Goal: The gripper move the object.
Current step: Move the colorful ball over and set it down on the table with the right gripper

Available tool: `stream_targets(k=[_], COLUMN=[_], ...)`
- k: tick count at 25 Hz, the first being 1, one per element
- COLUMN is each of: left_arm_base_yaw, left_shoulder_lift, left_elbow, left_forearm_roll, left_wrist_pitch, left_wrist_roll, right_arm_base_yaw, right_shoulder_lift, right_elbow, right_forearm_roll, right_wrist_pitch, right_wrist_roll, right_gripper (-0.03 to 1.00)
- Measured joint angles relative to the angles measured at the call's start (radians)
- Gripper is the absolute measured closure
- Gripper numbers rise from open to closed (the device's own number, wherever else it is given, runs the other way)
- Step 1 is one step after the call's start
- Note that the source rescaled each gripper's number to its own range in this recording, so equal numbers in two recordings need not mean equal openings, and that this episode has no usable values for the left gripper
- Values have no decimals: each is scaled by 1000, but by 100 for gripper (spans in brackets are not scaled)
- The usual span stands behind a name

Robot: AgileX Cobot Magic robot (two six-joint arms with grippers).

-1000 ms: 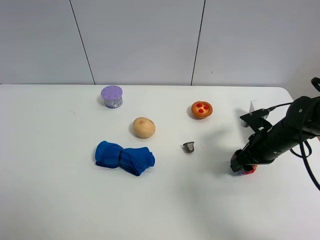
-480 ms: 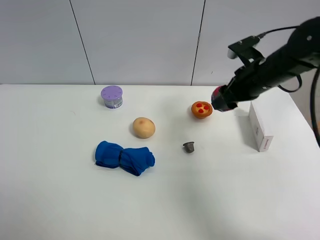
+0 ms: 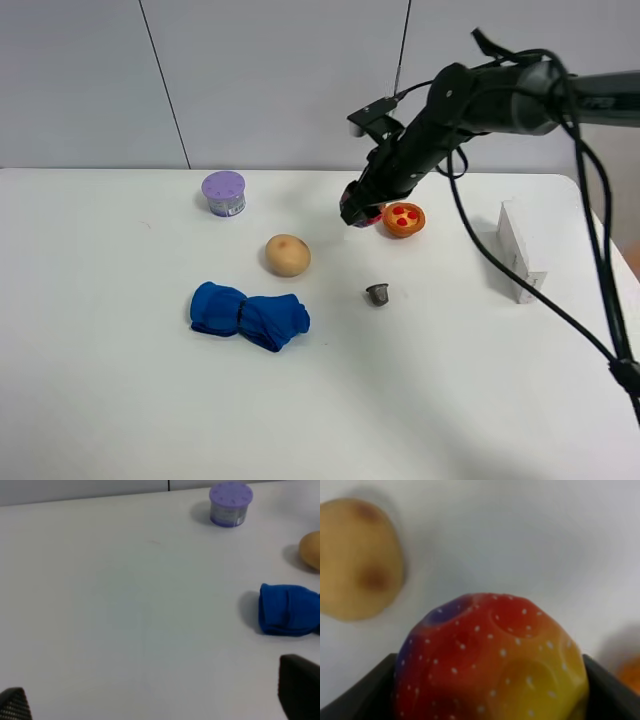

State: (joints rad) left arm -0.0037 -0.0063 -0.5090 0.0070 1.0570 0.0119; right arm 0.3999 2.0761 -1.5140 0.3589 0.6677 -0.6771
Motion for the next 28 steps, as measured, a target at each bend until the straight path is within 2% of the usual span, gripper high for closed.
stream_targets(k=[9, 17, 22, 23, 24, 27, 28], left_arm_base_yaw=[0, 0, 0, 0, 0, 0, 0], left_shoulder_lift=[0, 0, 0, 0, 0, 0, 0], left_elbow=[0, 0, 0, 0, 0, 0, 0], left_forearm_roll=[0, 0, 0, 0, 0, 0, 0], left_wrist_pitch=[0, 0, 0, 0, 0, 0, 0], left_wrist_roll=[0, 0, 0, 0, 0, 0, 0], right_arm_base_yaw=[72, 74, 74, 74, 74, 74, 74], right_shoulder_lift=[143, 177, 188, 188, 188, 188, 188], right_elbow=[-131, -136, -136, -136, -136, -137, -137], right_forearm_roll=[-32, -140, -150, -150, -150, -150, -150], right_wrist_pitch=[9, 16, -5, -15, -26, -56, -62], right_wrist_roll=[0, 5, 10, 13, 19, 62, 78], right_gripper=[96, 96, 96, 91, 81, 32, 20])
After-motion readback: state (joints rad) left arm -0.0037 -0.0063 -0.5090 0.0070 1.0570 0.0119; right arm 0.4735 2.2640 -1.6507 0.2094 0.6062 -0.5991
